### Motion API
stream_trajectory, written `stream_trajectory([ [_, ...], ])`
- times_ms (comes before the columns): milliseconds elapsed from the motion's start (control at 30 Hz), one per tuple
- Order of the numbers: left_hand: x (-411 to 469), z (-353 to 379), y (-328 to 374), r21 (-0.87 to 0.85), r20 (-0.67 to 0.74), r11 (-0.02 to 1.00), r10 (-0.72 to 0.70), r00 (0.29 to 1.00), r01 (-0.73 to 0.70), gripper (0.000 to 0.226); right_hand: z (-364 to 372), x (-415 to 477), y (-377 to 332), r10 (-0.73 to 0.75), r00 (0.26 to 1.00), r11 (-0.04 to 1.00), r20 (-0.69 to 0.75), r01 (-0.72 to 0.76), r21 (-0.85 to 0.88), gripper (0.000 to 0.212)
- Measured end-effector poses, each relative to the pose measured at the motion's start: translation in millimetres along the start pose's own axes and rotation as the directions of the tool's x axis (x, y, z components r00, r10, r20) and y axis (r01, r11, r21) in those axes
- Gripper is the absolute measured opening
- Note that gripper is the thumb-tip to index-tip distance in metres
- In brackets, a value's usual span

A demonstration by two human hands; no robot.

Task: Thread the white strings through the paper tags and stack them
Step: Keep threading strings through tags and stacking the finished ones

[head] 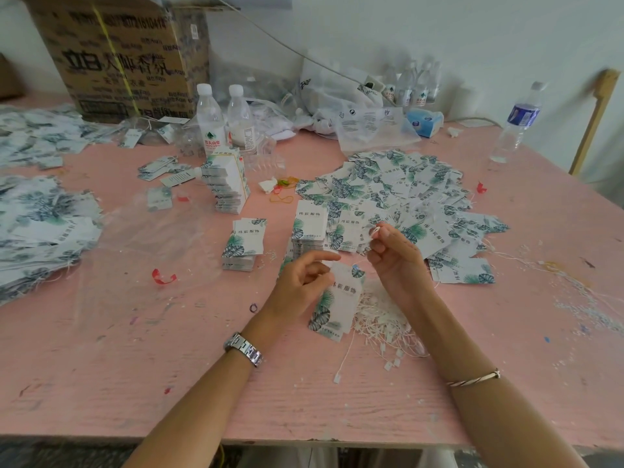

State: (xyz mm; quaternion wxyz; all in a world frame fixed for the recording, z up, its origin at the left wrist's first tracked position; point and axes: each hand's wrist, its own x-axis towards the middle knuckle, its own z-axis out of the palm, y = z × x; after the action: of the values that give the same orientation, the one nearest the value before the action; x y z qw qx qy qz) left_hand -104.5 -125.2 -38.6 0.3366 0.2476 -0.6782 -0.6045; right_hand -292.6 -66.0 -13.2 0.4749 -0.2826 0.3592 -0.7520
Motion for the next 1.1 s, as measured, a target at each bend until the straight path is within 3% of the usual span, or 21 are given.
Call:
stream_trajectory([
  [133, 2, 0, 2, -0.082, -0.013, 0.997, -0.004, 1.000, 0.003, 0.026, -5, 3, -2, -0.039, 0.992, 0.997, -0.123, 0.030, -0.070, 0.008],
  [233, 3, -1, 2, -0.151, -0.062, 0.988, 0.003, 0.998, -0.012, 0.024, -8, 2, 1, -0.110, 0.982, 0.956, -0.155, 0.062, -0.287, 0.011],
  [333, 4, -1, 2, -0.202, -0.150, 0.978, 0.026, 0.988, -0.056, 0.024, -7, -1, 6, -0.219, 0.969, 0.832, -0.117, 0.123, -0.541, 0.011],
  [467, 5, -3, 3, -0.223, -0.281, 0.964, 0.081, 0.956, -0.147, 0.024, 0, -5, 12, -0.286, 0.958, 0.656, -0.018, 0.182, -0.732, 0.011],
  [533, 6, -4, 2, -0.200, -0.346, 0.964, 0.098, 0.933, -0.176, 0.023, 5, -8, 13, -0.266, 0.961, 0.656, 0.077, 0.239, -0.716, 0.019],
  [667, 8, -6, -2, -0.162, -0.473, 0.972, 0.077, 0.878, -0.173, 0.022, 9, -13, 12, -0.128, 0.950, 0.766, 0.285, 0.277, -0.580, 0.024],
  [833, 8, -8, -4, -0.127, -0.547, 0.978, 0.068, 0.835, -0.163, 0.022, 6, -12, 14, -0.071, 0.942, 0.772, 0.328, 0.260, -0.580, 0.020],
  [933, 7, -6, -4, -0.118, -0.509, 0.975, 0.102, 0.855, -0.186, 0.021, 3, -10, 12, -0.156, 0.939, 0.730, 0.308, 0.319, -0.604, 0.012],
  [1033, 6, -5, -3, -0.058, -0.490, 0.976, 0.156, 0.858, -0.211, 0.015, -1, -8, 8, -0.374, 0.909, 0.661, 0.183, 0.400, -0.635, 0.018],
  [1100, 5, -5, -3, -0.036, -0.480, 0.975, 0.177, 0.859, -0.221, 0.010, -6, -4, 4, -0.525, 0.848, 0.565, 0.074, 0.413, -0.714, 0.015],
])
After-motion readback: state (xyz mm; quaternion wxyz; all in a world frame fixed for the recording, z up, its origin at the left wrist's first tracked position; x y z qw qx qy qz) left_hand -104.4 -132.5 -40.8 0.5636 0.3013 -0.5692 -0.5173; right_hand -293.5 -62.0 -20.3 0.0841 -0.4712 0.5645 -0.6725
